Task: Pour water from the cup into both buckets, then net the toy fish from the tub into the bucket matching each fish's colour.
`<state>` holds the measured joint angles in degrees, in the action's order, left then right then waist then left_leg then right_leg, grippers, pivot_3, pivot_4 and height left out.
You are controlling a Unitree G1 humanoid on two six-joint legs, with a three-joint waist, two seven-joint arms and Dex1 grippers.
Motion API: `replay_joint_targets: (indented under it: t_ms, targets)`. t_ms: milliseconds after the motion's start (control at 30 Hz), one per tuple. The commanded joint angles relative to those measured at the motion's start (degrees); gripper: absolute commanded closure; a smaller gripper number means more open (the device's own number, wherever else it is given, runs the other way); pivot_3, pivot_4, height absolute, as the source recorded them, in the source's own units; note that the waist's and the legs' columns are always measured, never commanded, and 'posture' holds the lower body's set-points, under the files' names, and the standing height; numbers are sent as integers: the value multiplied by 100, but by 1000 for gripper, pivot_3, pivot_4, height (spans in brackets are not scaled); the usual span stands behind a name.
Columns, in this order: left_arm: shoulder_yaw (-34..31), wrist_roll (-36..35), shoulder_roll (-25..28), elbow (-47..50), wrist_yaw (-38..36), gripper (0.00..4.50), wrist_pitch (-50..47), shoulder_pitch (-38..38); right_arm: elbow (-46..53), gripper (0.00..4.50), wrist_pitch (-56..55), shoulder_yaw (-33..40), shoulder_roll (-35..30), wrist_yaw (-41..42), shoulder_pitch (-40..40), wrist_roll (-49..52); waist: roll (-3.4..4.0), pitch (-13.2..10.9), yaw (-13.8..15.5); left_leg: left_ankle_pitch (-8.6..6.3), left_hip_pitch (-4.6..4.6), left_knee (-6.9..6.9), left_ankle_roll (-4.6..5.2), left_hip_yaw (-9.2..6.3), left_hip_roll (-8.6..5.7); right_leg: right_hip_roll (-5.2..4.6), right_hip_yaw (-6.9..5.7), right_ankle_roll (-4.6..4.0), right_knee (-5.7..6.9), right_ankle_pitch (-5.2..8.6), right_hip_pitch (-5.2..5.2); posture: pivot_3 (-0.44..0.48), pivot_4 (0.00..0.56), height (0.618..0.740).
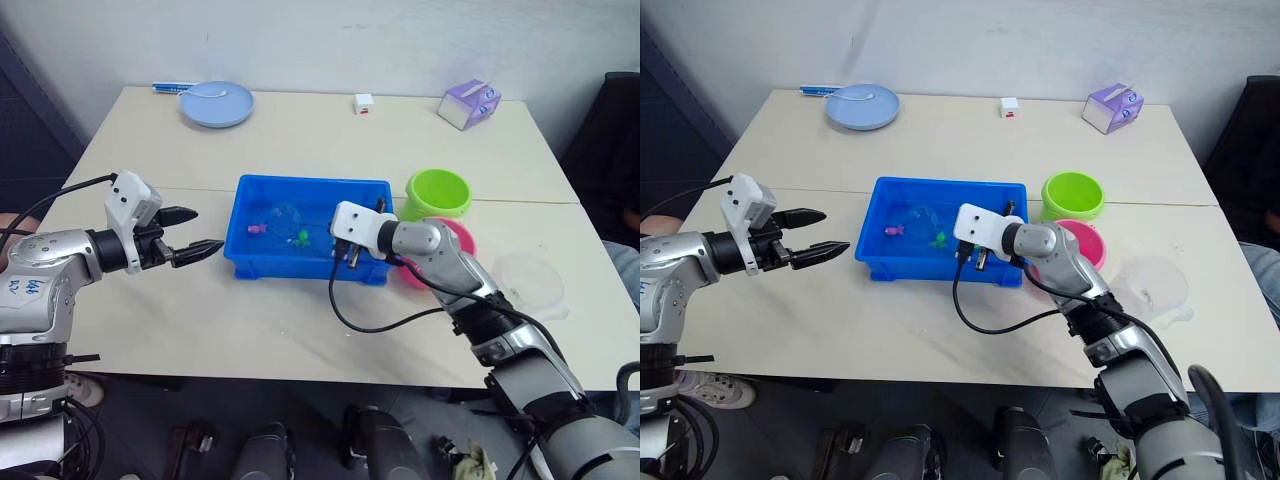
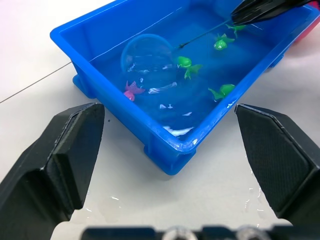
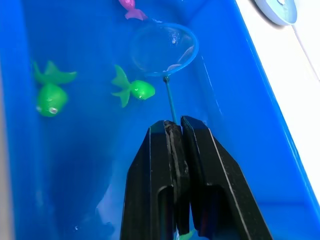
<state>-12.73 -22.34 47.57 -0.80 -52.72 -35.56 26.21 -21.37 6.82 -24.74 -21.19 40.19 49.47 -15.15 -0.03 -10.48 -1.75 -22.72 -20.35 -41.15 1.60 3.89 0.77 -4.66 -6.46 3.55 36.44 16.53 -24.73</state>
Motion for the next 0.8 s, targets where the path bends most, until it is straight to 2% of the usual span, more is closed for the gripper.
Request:
replay_joint_targets:
  t_ms: [33, 167, 400, 633, 800]
  targets:
    - [-143, -97, 52, 120, 47, 0, 63, 38, -242, 3744, -334, -73, 90, -117, 233, -244, 0, 0, -1, 0, 0, 0, 0, 0, 0, 0, 0, 0, 0, 0, 0, 0, 150, 739]
    - [-140, -106, 31, 116, 74, 0, 93, 28, -147, 3744, -241, 42, 381, 135, 226, 16, 1, 0, -9, 0, 0, 0, -1, 0, 1, 0, 1, 0, 0, 0, -1, 0, 150, 739]
    - [-81, -83, -23, -14, 85, 0, 206, 100, 868, 3744, 922, 473, 426, 752, -81, 709, 1, -1, 9, 0, -1, -1, -1, -4, 0, -2, 2, 0, 2, 0, 1, 0, 150, 739]
    - [177, -55, -246, -272, -22, 0, 394, 371, 2067, 3744, 2324, 887, 187, 1042, -407, 1267, 1, -1, 13, 0, -2, 0, -2, -6, 1, -1, 1, 0, 2, 0, -1, 0, 150, 739]
    - [496, -252, -530, -369, -392, 0, 325, 757, 3241, 3744, 3188, 1398, -295, 929, -831, 1555, 1, -1, 49, 0, -7, -2, -1, -8, -4, -3, 0, 0, 0, 0, -1, 0, 150, 739]
